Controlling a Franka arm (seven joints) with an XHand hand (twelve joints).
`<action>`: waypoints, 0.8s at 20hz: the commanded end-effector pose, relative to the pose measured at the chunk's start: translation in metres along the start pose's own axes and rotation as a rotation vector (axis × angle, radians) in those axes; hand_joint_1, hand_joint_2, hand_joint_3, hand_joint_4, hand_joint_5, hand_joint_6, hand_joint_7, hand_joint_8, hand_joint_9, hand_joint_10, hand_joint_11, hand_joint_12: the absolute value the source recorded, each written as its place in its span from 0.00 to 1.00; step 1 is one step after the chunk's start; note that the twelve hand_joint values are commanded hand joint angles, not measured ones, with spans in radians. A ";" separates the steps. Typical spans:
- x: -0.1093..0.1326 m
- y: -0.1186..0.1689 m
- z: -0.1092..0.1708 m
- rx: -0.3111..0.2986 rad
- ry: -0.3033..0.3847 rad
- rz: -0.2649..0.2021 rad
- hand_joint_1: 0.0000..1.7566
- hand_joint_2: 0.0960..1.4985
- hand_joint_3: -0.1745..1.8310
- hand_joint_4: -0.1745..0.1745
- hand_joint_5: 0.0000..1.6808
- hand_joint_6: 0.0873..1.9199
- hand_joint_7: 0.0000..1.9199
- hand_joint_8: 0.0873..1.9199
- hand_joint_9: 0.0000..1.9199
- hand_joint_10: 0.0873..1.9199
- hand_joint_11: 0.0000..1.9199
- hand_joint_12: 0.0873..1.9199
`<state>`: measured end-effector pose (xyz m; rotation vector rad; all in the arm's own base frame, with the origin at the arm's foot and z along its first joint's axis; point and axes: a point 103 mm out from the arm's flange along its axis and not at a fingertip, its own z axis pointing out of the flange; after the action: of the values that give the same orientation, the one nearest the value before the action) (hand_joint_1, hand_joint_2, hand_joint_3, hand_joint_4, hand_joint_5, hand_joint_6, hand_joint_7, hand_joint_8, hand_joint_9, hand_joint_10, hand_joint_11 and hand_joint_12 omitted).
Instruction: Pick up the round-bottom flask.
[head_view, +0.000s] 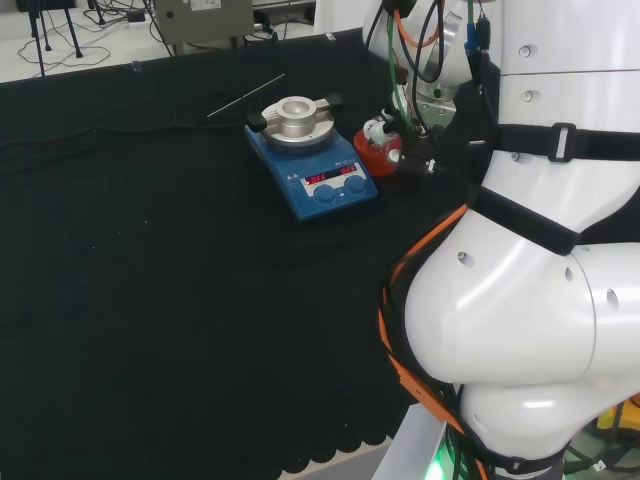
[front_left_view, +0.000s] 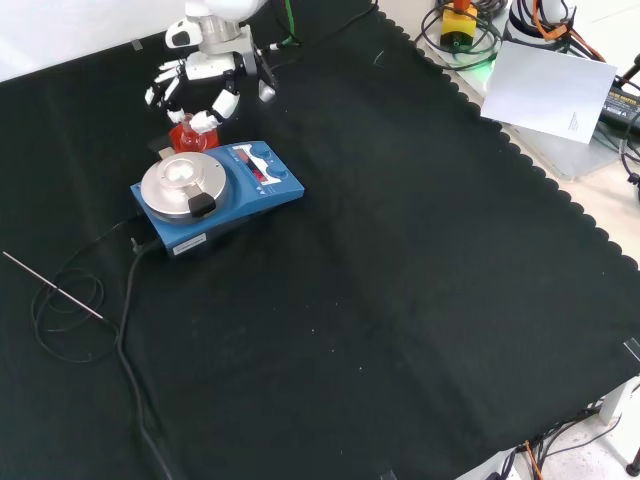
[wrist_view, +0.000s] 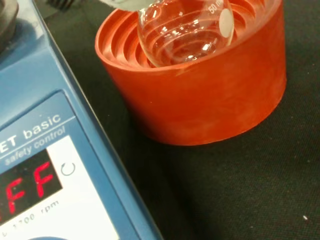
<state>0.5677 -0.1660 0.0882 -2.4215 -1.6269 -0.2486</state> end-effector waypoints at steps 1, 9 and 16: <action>0.007 0.000 0.002 -0.019 -0.023 -0.003 0.54 0.73 0.17 0.74 0.48 0.64 0.10 0.35 0.17 0.38 0.00 0.67; 0.001 0.002 -0.004 -0.021 -0.003 0.004 0.55 0.77 0.13 0.72 0.47 0.67 0.11 0.35 0.18 0.38 0.00 0.69; 0.006 -0.005 -0.015 -0.062 -0.003 0.000 0.56 0.77 0.15 0.63 0.47 0.68 0.13 0.35 0.20 0.37 0.00 0.70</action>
<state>0.5682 -0.1669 0.0929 -2.4531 -1.6341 -0.2654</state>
